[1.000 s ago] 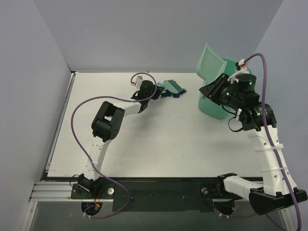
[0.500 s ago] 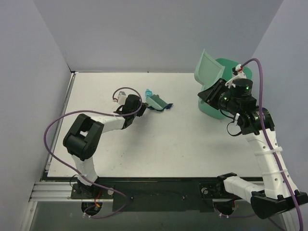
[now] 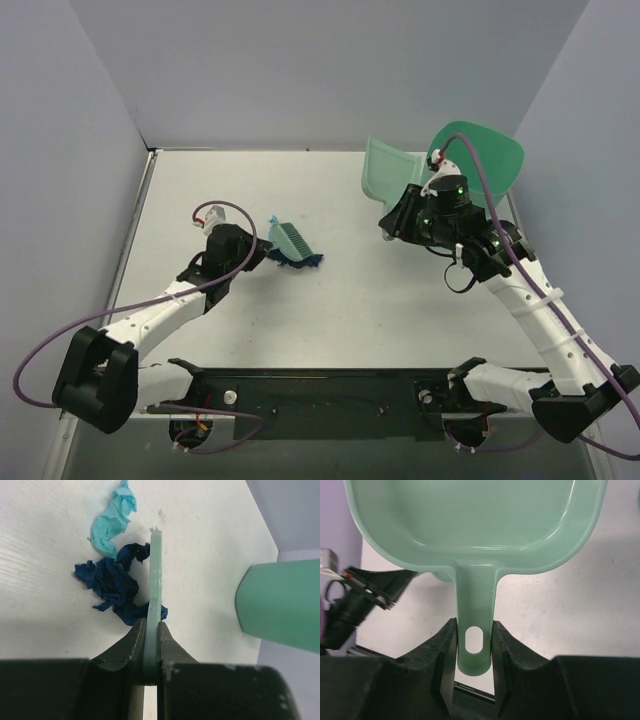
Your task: Sweep away the paper scraps from the table
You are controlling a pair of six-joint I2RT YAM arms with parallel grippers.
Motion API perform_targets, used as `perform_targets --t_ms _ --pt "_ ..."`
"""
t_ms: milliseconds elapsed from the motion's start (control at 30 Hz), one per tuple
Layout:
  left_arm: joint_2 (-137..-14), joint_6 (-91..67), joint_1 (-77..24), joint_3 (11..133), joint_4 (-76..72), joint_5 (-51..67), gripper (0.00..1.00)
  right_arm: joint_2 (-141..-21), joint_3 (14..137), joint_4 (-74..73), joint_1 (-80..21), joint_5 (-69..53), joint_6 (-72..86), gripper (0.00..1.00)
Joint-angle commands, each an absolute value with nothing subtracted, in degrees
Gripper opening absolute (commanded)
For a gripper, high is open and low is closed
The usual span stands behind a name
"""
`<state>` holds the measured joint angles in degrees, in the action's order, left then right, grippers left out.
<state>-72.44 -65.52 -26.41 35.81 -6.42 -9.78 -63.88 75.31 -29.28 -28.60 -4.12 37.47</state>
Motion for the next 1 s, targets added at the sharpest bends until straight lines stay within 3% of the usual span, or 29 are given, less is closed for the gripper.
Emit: perform_targets --t_ms 0,200,467,967 --pt "-64.1 -50.7 -23.6 40.4 4.3 -3.5 0.00 -67.9 77.7 -34.7 -31.9 -0.2 31.8 0.00" --pt "-60.5 -32.0 -20.0 54.5 18.6 0.0 0.00 -73.2 74.2 -39.5 -33.0 -1.9 26.7 0.00" --pt "-70.6 -10.5 -17.8 68.5 25.5 -7.4 0.00 -78.8 66.7 -41.6 -43.2 -0.2 23.6 0.00" --pt "-94.8 3.6 -18.6 88.8 32.9 -10.1 0.00 -92.4 67.0 -45.2 -52.8 0.9 14.4 0.00"
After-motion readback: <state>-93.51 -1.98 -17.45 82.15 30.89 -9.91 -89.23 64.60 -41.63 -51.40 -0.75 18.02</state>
